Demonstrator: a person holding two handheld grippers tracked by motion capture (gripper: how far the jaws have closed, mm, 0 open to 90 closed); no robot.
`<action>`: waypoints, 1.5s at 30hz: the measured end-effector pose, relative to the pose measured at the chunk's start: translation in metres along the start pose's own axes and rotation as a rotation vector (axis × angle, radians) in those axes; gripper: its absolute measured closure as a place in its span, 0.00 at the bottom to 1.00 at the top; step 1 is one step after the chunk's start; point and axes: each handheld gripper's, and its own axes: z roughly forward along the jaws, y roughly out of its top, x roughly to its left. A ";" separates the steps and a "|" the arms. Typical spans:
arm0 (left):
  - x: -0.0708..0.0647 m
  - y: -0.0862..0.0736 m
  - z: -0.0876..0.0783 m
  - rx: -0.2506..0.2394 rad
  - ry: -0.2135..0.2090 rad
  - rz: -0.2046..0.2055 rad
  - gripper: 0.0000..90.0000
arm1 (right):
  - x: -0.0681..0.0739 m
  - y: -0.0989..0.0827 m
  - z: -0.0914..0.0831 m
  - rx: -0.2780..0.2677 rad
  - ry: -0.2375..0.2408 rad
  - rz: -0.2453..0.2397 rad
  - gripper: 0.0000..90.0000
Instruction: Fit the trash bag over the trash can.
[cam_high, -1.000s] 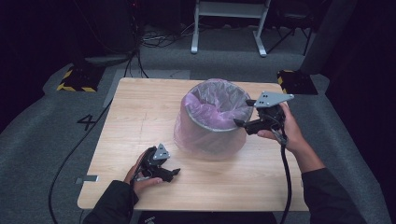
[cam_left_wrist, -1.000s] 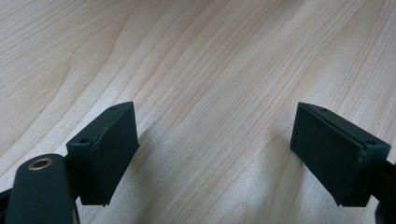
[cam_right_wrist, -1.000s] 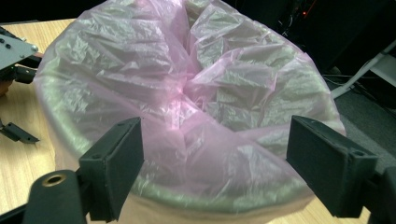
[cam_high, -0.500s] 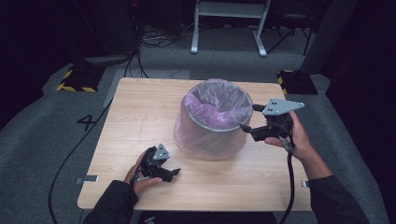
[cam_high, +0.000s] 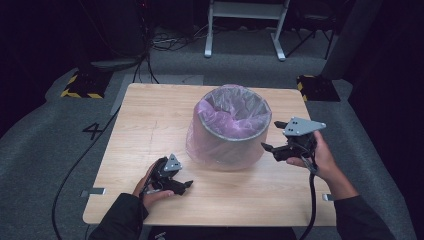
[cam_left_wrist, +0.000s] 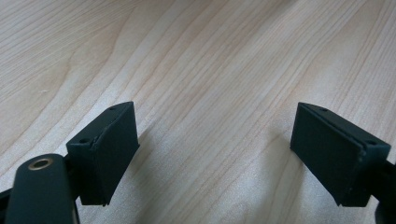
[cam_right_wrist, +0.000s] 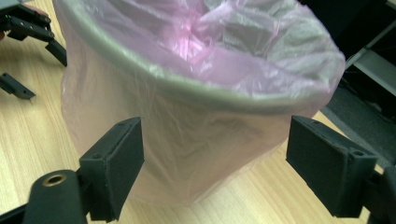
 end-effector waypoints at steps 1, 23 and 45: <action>0.000 0.000 0.000 0.000 0.000 0.000 0.16 | 0.000 -0.002 0.000 0.004 0.001 0.000 0.21; 0.000 0.000 0.000 0.000 0.002 -0.001 0.16 | 0.010 -0.059 0.011 0.137 -0.007 0.009 0.21; 0.000 0.002 0.002 0.001 -0.007 0.003 0.16 | 0.031 -0.152 0.015 0.235 0.008 0.152 0.21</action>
